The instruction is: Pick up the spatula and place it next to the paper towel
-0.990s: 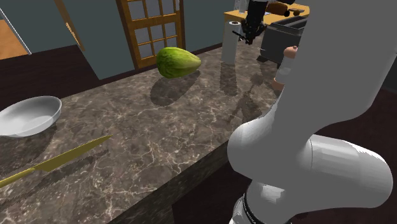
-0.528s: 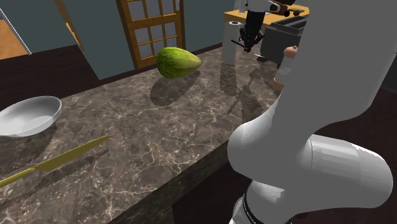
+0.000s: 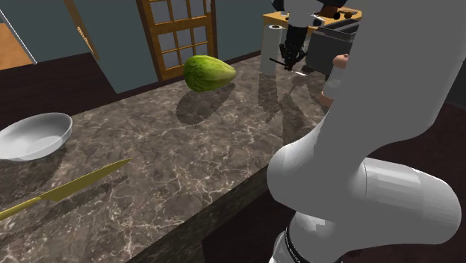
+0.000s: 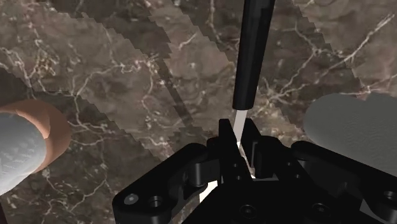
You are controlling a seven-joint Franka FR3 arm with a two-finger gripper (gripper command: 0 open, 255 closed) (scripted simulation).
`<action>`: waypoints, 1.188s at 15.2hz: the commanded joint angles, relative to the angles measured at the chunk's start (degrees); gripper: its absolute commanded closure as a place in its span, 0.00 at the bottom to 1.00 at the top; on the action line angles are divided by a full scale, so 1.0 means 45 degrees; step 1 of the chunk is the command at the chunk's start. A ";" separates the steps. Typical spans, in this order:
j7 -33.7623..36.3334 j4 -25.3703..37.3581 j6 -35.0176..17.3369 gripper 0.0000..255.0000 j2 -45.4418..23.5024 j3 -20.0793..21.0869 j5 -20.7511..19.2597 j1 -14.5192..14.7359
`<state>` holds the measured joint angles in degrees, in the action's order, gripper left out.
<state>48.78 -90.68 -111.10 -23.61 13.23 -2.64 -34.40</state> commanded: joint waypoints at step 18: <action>0.0027 -0.0805 -0.1382 0.00 -0.0585 -0.0072 -0.0137 0.0023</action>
<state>48.90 -94.30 -117.32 -26.24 12.91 -3.26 -34.30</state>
